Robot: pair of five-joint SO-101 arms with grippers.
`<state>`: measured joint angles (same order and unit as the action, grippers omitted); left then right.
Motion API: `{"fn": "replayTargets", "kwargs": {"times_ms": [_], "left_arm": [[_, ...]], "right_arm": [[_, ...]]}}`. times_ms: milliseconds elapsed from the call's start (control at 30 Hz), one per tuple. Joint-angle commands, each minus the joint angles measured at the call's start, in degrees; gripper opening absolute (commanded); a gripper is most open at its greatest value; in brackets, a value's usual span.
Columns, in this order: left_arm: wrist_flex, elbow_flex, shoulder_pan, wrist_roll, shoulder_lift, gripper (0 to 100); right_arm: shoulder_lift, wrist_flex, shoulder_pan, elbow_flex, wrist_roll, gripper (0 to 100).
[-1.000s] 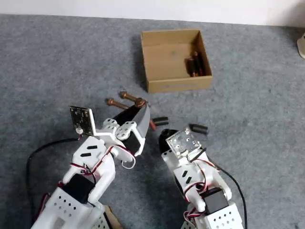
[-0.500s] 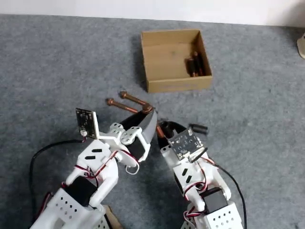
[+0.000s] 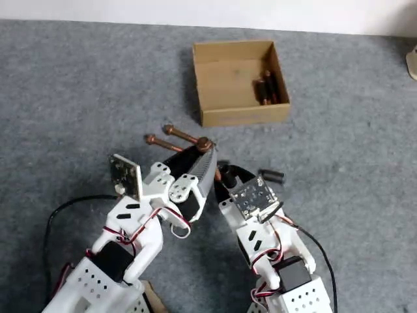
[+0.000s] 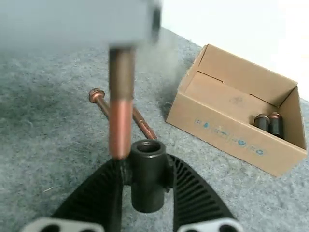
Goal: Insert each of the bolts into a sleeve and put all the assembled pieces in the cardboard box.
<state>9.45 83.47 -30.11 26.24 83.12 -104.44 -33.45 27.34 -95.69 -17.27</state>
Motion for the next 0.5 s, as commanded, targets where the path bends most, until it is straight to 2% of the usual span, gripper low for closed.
{"fn": "replayTargets", "kwargs": {"times_ms": [0, 167, 467], "left_arm": [[-2.81, -0.31, 1.19, -1.32, 0.75, 1], [-2.81, -0.84, 1.01, -1.32, 0.75, 1], [-2.81, -0.31, 1.1, -1.05, 0.75, 1]], "right_arm": [[-0.75, 1.1, 1.01, -3.56, -0.62, 0.5], [-0.75, -3.47, 5.41, -3.56, -0.62, 0.5], [-0.75, -3.56, 5.49, -3.56, -0.7, 0.5]]}}
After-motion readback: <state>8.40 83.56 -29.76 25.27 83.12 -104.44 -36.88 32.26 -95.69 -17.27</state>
